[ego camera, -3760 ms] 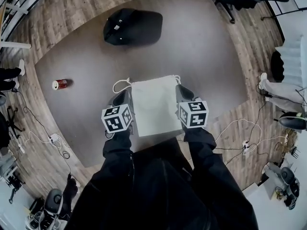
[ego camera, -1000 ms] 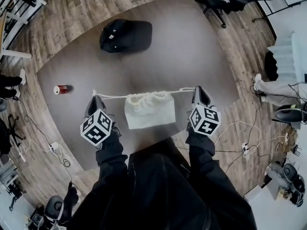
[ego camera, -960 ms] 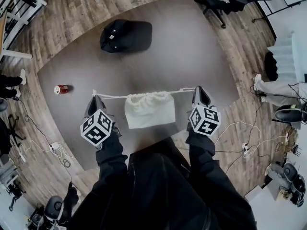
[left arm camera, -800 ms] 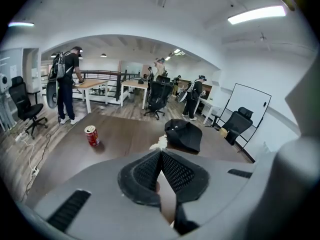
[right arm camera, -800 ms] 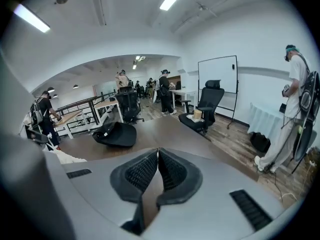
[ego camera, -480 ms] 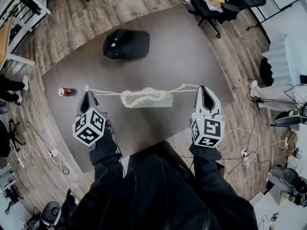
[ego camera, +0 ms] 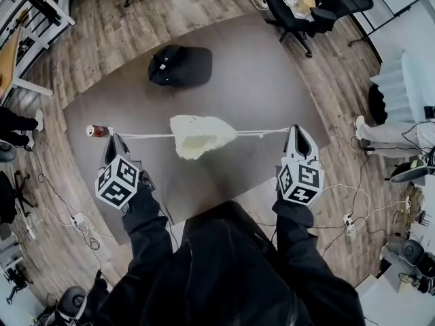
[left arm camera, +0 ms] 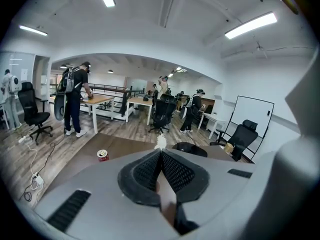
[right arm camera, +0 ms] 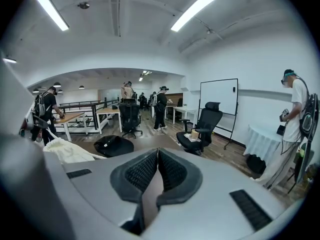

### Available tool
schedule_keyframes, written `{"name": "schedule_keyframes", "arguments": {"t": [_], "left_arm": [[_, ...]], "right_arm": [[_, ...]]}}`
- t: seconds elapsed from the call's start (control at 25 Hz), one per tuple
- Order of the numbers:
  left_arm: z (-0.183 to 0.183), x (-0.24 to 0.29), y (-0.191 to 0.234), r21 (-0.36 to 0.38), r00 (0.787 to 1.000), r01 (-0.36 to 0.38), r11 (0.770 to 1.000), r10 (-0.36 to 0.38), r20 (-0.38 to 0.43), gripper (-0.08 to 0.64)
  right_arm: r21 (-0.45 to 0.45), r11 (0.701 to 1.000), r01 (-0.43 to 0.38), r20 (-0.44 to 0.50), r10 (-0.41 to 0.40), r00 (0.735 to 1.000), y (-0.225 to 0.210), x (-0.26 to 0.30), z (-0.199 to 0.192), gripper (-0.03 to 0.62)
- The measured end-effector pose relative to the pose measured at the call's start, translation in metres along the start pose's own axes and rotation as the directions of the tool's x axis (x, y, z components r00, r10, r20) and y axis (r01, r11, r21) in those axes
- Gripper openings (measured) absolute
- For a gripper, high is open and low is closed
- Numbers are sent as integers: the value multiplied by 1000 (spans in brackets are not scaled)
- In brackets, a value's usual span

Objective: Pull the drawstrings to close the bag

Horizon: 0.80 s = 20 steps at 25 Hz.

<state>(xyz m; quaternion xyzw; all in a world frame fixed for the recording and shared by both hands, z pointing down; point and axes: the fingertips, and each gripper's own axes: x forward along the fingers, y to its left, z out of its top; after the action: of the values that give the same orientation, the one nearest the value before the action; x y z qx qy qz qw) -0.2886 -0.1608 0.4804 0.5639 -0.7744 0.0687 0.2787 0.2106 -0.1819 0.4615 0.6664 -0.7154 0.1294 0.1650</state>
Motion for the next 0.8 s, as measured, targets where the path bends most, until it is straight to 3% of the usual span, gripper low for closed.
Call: {"name": "schedule_keyframes", "arguments": {"t": [0.8], "left_arm": [[-3,-14,56,-50,993,-119,992,119,-1,32]], "right_arm": [[-3,994,105,-78,-105,991,-35,-3,-32,26]]}}
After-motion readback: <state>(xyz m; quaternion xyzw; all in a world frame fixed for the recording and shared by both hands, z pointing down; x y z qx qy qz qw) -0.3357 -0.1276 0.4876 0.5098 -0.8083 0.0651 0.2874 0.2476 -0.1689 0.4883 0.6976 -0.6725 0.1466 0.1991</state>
